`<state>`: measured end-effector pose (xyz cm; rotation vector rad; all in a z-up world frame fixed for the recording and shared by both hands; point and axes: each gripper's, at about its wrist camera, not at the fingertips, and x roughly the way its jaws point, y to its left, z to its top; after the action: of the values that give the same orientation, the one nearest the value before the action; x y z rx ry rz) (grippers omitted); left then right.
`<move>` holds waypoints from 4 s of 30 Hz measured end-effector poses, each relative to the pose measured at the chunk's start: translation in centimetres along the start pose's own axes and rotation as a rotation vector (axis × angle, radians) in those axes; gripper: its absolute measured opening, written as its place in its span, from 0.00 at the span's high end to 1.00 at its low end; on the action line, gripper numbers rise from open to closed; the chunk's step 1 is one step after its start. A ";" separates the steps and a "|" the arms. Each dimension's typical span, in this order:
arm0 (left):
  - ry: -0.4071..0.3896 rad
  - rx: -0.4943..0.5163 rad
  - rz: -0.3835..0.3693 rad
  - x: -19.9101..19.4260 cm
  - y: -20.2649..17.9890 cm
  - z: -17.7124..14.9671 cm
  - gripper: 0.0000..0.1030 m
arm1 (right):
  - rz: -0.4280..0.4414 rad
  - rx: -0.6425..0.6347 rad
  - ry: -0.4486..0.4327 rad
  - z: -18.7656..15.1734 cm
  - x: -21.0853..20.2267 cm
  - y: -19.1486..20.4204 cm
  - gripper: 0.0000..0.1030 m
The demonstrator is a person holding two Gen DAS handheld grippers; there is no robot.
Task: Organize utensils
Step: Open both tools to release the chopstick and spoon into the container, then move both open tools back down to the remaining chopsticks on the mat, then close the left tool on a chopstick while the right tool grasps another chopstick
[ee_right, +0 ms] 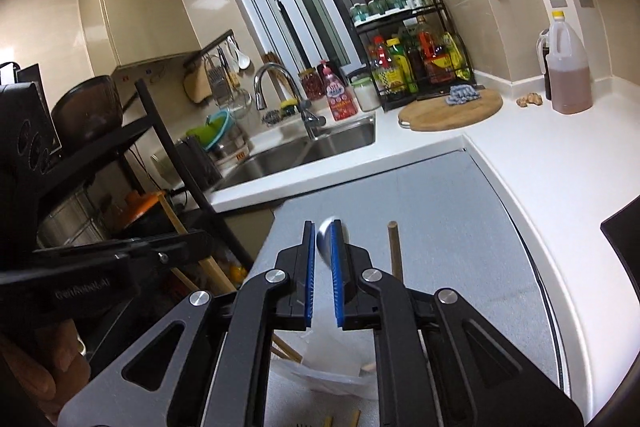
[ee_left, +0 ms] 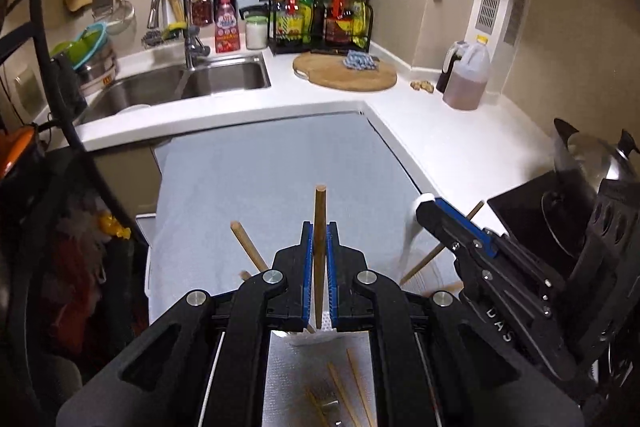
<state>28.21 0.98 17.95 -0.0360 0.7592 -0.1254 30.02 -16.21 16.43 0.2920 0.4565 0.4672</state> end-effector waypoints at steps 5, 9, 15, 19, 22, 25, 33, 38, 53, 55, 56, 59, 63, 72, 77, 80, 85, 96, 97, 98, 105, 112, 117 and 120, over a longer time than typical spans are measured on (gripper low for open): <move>-0.027 0.030 0.032 -0.8 -0.7 -0.8 0.65 | -0.044 -0.043 0.025 -0.5 -0.6 0.7 0.88; -0.055 0.021 0.025 -2.5 -0.8 -1.0 0.64 | -0.076 -0.069 0.023 -0.7 -1.6 1.2 0.83; -0.085 0.006 0.020 -4.8 -0.8 -1.7 0.64 | -0.091 -0.095 0.035 -0.7 -2.6 2.0 0.80; -0.099 -0.002 0.021 -6.3 -0.5 -2.1 0.64 | -0.097 -0.106 0.031 -0.4 -3.4 2.4 0.80; -0.114 -0.010 0.022 -7.5 -0.2 -2.5 0.64 | -0.095 -0.117 0.017 -0.1 -4.3 2.9 0.80; -0.140 -0.021 0.024 -9.0 -0.1 -3.4 0.64 | -0.097 -0.147 -0.008 -0.2 -5.7 3.7 0.80; -0.204 -0.018 0.048 -11.9 -0.9 -7.9 0.64 | -0.096 -0.188 -0.102 -1.7 -12.2 4.6 0.80; -0.249 -0.022 0.062 -12.9 -1.4 -11.7 0.64 | -0.109 -0.191 -0.154 -4.4 -16.7 4.4 0.71; -0.237 -0.039 0.112 -8.9 -0.9 -22.9 0.64 | -0.160 -0.170 -0.057 -16.5 -19.4 2.7 0.74; -0.228 -0.044 0.117 -8.1 -0.8 -24.1 0.64 | -0.163 -0.167 -0.023 -18.0 -18.9 2.6 0.74; -0.223 -0.051 0.119 -7.5 -0.6 -24.9 0.64 | -0.168 -0.174 -0.009 -18.8 -18.7 2.6 0.74; -0.190 -0.065 0.120 -6.3 -0.3 -27.1 0.64 | -0.173 -0.201 0.036 -21.2 -17.9 2.5 0.74; -0.121 -0.113 0.112 -4.9 1.1 -28.2 0.65 | -0.179 -0.200 0.084 -23.0 -17.0 1.9 0.74; -0.077 -0.182 0.087 -3.5 2.2 -29.1 0.75 | -0.189 -0.166 0.129 -24.4 -16.0 0.4 0.94; -0.034 -0.199 0.009 -2.4 1.4 -29.8 0.84 | -0.188 -0.133 0.142 -24.3 -16.0 -0.4 0.95; -0.013 -0.161 -0.034 -1.9 -0.2 -30.0 0.84 | -0.177 -0.123 0.165 -24.5 -15.5 -0.5 0.95; 0.017 -0.122 -0.048 -1.1 -2.0 -30.7 0.84 | -0.157 -0.128 0.187 -25.0 -15.1 -0.2 0.92; 0.033 -0.097 0.081 -1.7 -0.8 -30.9 0.91 | -0.074 -0.119 0.311 -26.0 -11.7 1.5 0.89; 0.033 -0.107 0.085 -1.8 -0.5 -30.9 0.91 | -0.070 -0.119 0.325 -26.2 -11.2 1.7 0.89; 0.032 -0.114 0.087 -1.9 -0.2 -30.9 0.91 | -0.070 -0.117 0.336 -26.3 -10.8 1.9 0.89; 0.041 -0.128 0.060 -1.7 0.1 -31.1 0.91 | -0.149 -0.174 0.373 -26.9 -9.6 3.2 0.78; 0.033 -0.123 0.068 -1.6 0.1 -31.2 0.91 | -0.228 -0.222 0.363 -27.2 -10.0 2.9 0.85; 0.019 -0.104 0.083 -2.0 -0.4 -31.7 0.90 | -0.269 -0.244 0.343 -27.3 -10.6 2.7 0.95; 0.008 -0.079 0.097 -2.4 -1.0 -32.2 0.90 | -0.299 -0.249 0.329 -27.2 -11.4 1.9 0.95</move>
<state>4.27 0.74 -3.70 -0.0736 0.7727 -0.0030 7.11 -15.67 -2.20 -0.0975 0.7428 0.2739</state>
